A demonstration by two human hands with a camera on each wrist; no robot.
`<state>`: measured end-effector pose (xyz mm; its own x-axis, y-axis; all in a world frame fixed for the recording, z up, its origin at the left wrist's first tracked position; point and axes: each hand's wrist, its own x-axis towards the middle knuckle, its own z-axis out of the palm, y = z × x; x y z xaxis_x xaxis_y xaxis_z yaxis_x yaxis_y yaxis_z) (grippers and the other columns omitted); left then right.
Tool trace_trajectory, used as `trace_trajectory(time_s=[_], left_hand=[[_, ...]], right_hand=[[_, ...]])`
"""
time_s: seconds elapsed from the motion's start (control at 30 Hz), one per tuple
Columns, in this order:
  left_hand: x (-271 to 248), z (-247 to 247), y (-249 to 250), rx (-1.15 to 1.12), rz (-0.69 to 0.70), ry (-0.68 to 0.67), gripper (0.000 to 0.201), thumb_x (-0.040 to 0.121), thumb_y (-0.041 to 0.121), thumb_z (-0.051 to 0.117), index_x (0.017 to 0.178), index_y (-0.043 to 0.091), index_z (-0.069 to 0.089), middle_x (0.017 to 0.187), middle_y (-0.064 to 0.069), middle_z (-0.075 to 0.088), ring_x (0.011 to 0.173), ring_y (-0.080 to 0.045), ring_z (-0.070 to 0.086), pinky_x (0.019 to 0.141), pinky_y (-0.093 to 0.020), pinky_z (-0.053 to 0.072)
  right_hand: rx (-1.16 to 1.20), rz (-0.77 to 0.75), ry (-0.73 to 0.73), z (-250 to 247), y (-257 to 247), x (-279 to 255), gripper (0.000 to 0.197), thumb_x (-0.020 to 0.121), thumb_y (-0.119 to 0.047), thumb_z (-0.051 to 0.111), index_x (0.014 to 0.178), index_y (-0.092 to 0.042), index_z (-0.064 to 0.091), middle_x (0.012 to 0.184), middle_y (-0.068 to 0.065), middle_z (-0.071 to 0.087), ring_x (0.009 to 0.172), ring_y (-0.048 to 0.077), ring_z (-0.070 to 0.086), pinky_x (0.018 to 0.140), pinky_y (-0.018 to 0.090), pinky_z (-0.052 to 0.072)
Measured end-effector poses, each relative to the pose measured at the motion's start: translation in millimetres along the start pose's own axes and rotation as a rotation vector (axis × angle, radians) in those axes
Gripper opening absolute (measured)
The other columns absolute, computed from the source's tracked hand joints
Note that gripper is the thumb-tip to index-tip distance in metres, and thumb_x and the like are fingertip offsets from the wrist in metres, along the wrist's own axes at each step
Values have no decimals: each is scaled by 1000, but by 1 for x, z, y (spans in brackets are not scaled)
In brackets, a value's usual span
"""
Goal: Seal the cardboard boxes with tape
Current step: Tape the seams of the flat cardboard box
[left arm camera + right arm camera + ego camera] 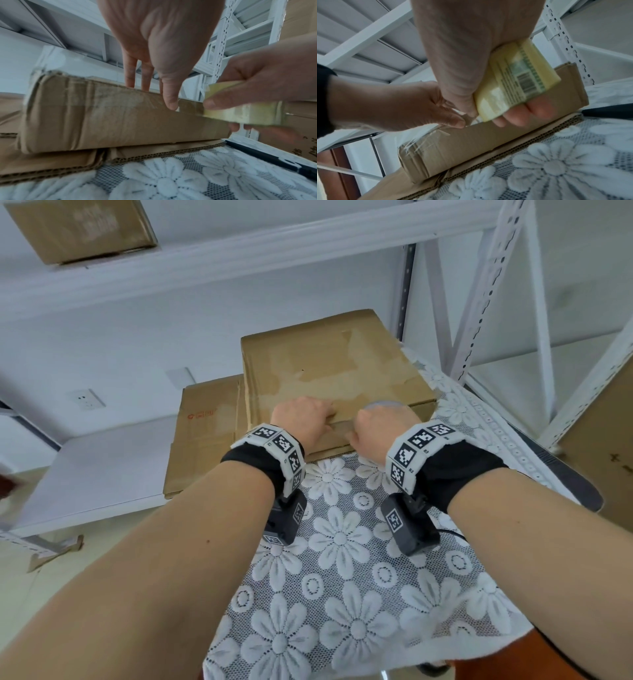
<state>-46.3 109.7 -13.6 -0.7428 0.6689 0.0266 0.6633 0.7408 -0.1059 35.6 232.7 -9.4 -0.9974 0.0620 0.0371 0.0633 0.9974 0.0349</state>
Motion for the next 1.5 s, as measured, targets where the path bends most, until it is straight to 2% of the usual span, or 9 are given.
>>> trace_trajectory(time_s=[0.13, 0.33, 0.53, 0.67, 0.73, 0.87, 1.0, 1.3, 1.5], left_hand=[[-1, 1, 0, -1, -15, -18, 26, 99, 34, 53, 122, 24, 60, 117, -3, 65, 108, -25, 61, 70, -32, 39], [1, 1, -2, -46, -38, -23, 34, 97, 35, 56, 131, 31, 58, 127, -1, 62, 114, -24, 59, 81, -34, 48], [2, 2, -1, -67, -57, -3, 39, 97, 38, 57, 135, 33, 55, 127, -1, 62, 115, -24, 59, 86, -35, 51], [3, 3, -1, -93, -60, -16, 39, 95, 38, 59, 134, 33, 56, 125, 2, 63, 111, -21, 60, 86, -34, 51], [5, 2, -1, -107, -64, -24, 40, 95, 36, 60, 134, 30, 56, 124, 1, 63, 111, -21, 60, 87, -35, 51], [9, 0, 6, -67, -23, -42, 39, 96, 23, 59, 133, 24, 50, 120, -4, 57, 104, -27, 61, 83, -37, 50], [15, -4, 14, -37, -3, -76, 44, 99, 13, 49, 139, 31, 48, 119, -8, 50, 95, -31, 62, 73, -36, 48], [26, -6, 30, -128, -40, -60, 26, 95, 21, 62, 119, 15, 55, 117, -7, 63, 104, -27, 59, 74, -32, 39], [27, -5, 34, -92, -32, -39, 21, 95, 17, 60, 115, 12, 55, 112, -9, 63, 101, -29, 59, 74, -35, 43]], right_hand=[[8, -18, -140, -8, 0, -6, 26, 83, -34, 50, 68, -13, 54, 69, 1, 57, 71, 21, 59, 68, 27, 50], [-45, 8, -339, -22, 4, -8, 20, 88, -18, 50, 98, -9, 64, 93, 3, 65, 90, 22, 64, 73, 28, 52], [-122, 102, -301, -18, -8, -4, 14, 89, -16, 50, 100, -8, 55, 84, 1, 57, 79, 21, 56, 70, 29, 46], [-173, 184, -145, -12, 6, -10, 15, 90, -13, 47, 78, -7, 55, 66, 0, 51, 55, 13, 46, 52, 27, 37], [-189, 177, -113, -10, 9, -11, 26, 90, -10, 45, 65, -9, 43, 61, -1, 47, 51, 12, 41, 49, 25, 34], [-184, 181, -115, -8, 6, -10, 25, 88, -6, 45, 64, -9, 41, 60, 0, 46, 51, 12, 41, 46, 23, 28], [-200, 200, -116, -7, 6, -10, 23, 87, -5, 44, 65, -12, 41, 57, 0, 42, 49, 12, 38, 47, 24, 27], [-205, 180, -66, -2, 10, -6, 22, 89, -7, 43, 68, -11, 43, 60, -1, 41, 56, 15, 42, 58, 27, 34], [-106, 96, -79, -1, 25, -10, 15, 85, -28, 50, 81, -13, 54, 75, 0, 53, 71, 19, 54, 59, 26, 39]])
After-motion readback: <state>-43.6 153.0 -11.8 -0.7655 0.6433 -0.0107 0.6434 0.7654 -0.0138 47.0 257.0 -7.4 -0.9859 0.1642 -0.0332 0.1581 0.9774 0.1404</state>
